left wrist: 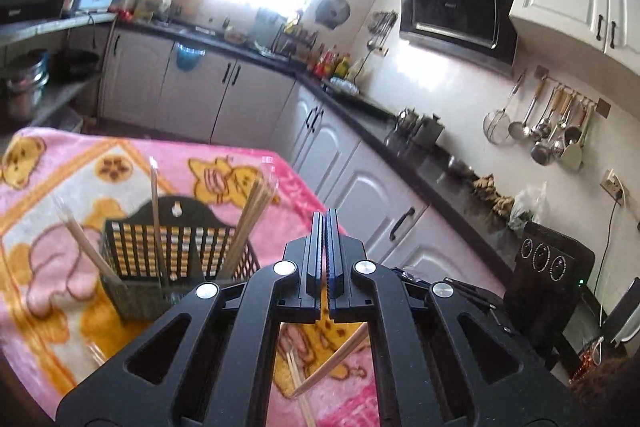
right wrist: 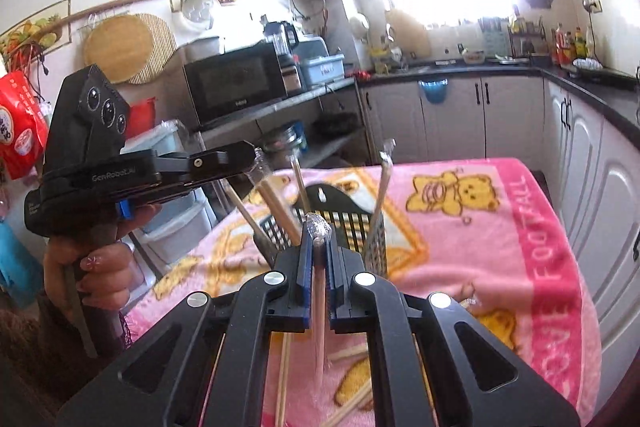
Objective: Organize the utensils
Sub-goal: 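Lift the chopstick pair with the right tool and carry it over the caddy, then lower the pair into the caddy and open the right tool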
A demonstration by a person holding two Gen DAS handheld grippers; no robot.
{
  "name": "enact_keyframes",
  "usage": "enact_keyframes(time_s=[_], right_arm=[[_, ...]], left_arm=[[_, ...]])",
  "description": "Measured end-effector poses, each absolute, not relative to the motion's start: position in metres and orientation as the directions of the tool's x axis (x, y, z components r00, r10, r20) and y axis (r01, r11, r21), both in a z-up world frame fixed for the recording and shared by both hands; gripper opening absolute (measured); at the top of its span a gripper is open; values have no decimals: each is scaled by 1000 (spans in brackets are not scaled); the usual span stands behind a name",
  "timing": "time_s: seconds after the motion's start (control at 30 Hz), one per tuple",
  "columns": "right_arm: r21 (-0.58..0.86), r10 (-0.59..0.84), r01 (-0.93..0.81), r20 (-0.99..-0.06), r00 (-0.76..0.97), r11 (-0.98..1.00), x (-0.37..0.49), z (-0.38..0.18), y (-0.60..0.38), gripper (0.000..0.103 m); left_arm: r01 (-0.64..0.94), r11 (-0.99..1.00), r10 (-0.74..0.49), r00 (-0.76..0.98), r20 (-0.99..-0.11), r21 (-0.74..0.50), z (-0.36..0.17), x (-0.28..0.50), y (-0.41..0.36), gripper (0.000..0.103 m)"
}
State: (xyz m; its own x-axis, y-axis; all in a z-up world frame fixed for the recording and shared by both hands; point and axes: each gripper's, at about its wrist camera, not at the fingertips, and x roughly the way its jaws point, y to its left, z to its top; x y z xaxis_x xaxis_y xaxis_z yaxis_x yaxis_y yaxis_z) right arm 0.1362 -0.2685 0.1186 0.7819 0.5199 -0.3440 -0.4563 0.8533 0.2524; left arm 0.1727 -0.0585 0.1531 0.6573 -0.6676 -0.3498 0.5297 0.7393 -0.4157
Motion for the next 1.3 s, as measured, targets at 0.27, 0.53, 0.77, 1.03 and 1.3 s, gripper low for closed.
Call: enact_keyframes(time_s=[0.27, 0.53, 0.77, 1.03, 1.3], right_arm=[[233, 523, -475, -234, 819, 849, 143, 157, -264, 6], [216, 524, -490, -140, 840, 844, 163, 191, -258, 6], [213, 518, -491, -96, 850, 845, 192, 210, -251, 6], [189, 470, -442, -143, 871, 877, 233, 193, -238, 6], [211, 438, -398, -200, 877, 893, 260, 155, -234, 6]], left_arm=[[536, 747, -648, 720, -250, -393, 195, 169, -37, 0], [526, 776, -608, 770, -194, -348, 229, 174, -29, 0], [492, 807, -567, 802, -191, -327, 237, 188, -26, 0], [451, 825, -543, 800, -254, -341, 215, 214, -24, 0], [425, 836, -527, 796, -297, -347, 187, 225, -27, 0]])
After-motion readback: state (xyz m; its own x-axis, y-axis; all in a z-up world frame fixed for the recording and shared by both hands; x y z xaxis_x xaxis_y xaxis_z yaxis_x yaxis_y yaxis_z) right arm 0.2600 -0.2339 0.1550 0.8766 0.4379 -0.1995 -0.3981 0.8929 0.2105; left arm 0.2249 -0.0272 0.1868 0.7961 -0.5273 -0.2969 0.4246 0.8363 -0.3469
